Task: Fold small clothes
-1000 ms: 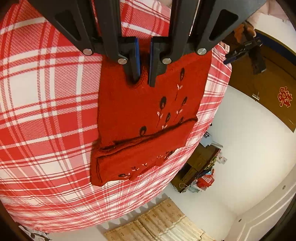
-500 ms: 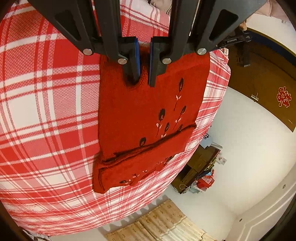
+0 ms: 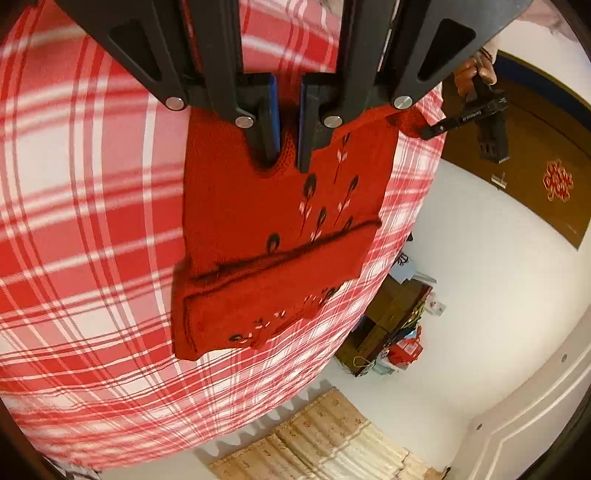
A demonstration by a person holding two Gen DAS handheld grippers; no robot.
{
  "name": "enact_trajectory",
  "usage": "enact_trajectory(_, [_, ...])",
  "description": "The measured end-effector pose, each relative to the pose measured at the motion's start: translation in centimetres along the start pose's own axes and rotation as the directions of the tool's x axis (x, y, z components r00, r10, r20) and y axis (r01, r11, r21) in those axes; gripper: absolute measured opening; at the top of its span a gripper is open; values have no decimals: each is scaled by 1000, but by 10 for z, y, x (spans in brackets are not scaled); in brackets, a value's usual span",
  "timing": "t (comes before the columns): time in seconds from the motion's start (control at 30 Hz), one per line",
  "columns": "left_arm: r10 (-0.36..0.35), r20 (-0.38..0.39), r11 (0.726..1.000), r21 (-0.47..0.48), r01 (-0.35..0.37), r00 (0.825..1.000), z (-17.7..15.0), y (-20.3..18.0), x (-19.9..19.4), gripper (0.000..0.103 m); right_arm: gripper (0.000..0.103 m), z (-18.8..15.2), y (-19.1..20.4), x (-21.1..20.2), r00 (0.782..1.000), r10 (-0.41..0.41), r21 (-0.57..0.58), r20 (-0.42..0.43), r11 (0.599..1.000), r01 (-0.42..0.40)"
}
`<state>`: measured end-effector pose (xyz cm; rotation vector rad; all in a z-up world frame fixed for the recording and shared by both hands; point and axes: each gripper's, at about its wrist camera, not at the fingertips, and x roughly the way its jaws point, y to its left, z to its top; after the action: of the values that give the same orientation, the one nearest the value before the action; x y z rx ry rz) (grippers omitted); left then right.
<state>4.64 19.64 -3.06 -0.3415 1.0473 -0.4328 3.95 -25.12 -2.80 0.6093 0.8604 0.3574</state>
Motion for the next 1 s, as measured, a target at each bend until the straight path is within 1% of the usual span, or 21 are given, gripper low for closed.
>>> enact_trajectory(0.03, [5, 16, 1000, 7, -5, 1000, 14, 1, 4, 5, 8, 8, -6, 8, 1000, -2, 24, -2, 1000, 2])
enact_trajectory(0.07, [28, 35, 999, 14, -29, 999, 27, 3, 10, 5, 8, 13, -12, 14, 1000, -10, 44, -5, 999, 11])
enact_trajectory(0.1, [45, 42, 999, 13, -46, 998, 33, 5, 13, 5, 8, 17, -16, 19, 1000, -19, 55, -9, 998, 19])
enact_trajectory(0.2, [79, 43, 997, -20, -78, 996, 57, 18, 33, 5, 8, 28, -36, 44, 998, -54, 112, -34, 992, 58])
enact_trajectory(0.3, [146, 50, 989, -26, -145, 988, 78, 26, 49, 5, 8, 32, -51, 62, 995, -80, 158, -53, 984, 87])
enact_trajectory(0.33, [162, 62, 987, -13, -162, 985, 82, 25, 49, 5, 7, 32, -53, 66, 994, -90, 162, -59, 982, 98])
enact_trajectory(0.4, [196, 82, 978, 50, -201, 977, 84, 21, 44, 5, 7, 33, -52, 69, 994, -96, 155, -57, 982, 104])
enact_trajectory(0.43, [198, 83, 973, 101, -206, 977, 81, 19, 39, 5, 7, 34, -52, 70, 993, -102, 148, -58, 983, 110])
enact_trajectory(0.5, [201, 83, 963, 166, -212, 976, 72, 20, 28, 13, 7, 36, -50, 71, 991, -114, 132, -65, 984, 122])
enact_trajectory(0.53, [214, 87, 949, 218, -228, 973, 62, 20, 21, 23, 7, 37, -50, 71, 991, -116, 131, -69, 984, 124])
enact_trajectory(0.57, [236, 94, 931, 264, -253, 967, 55, 20, 16, 37, 7, 37, -51, 72, 991, -116, 132, -72, 983, 124])
enact_trajectory(0.6, [262, 105, 905, 319, -282, 959, 42, 19, 10, 45, 7, 38, -51, 72, 991, -115, 132, -73, 984, 124])
enact_trajectory(0.63, [286, 116, 876, 370, -309, 951, 31, 19, 5, 57, 7, 38, -52, 72, 991, -114, 133, -73, 984, 123])
enact_trajectory(0.67, [306, 125, 849, 413, -330, 944, 16, 20, 0, 64, 7, 37, -52, 72, 991, -113, 135, -73, 983, 122])
enact_trajectory(0.7, [326, 131, 816, 461, -348, 936, 1, 20, -4, 65, 7, 37, -52, 73, 991, -112, 137, -74, 983, 122])
enact_trajectory(0.8, [352, 141, 741, 561, -368, 925, -39, 21, -14, 65, 7, 38, -51, 74, 991, -113, 139, -76, 983, 123])
enact_trajectory(0.83, [361, 150, 702, 606, -374, 920, -55, 20, -15, 65, 7, 38, -51, 75, 991, -114, 140, -76, 982, 124])
enact_trajectory(0.87, [362, 160, 674, 635, -377, 918, -62, 17, -13, 65, 7, 38, -51, 75, 990, -114, 140, -77, 982, 124])
enact_trajectory(0.9, [358, 170, 653, 658, -376, 918, -65, 13, -11, 65, 7, 38, -51, 75, 990, -116, 138, -77, 982, 125])
enact_trajectory(0.93, [346, 182, 626, 686, -371, 920, -71, 8, -6, 65, 7, 37, -51, 75, 990, -118, 137, -77, 982, 128])
enact_trajectory(1.0, [329, 193, 587, 725, -360, 925, -73, -5, 5, 65, 7, 36, -49, 76, 990, -122, 141, -76, 981, 132])
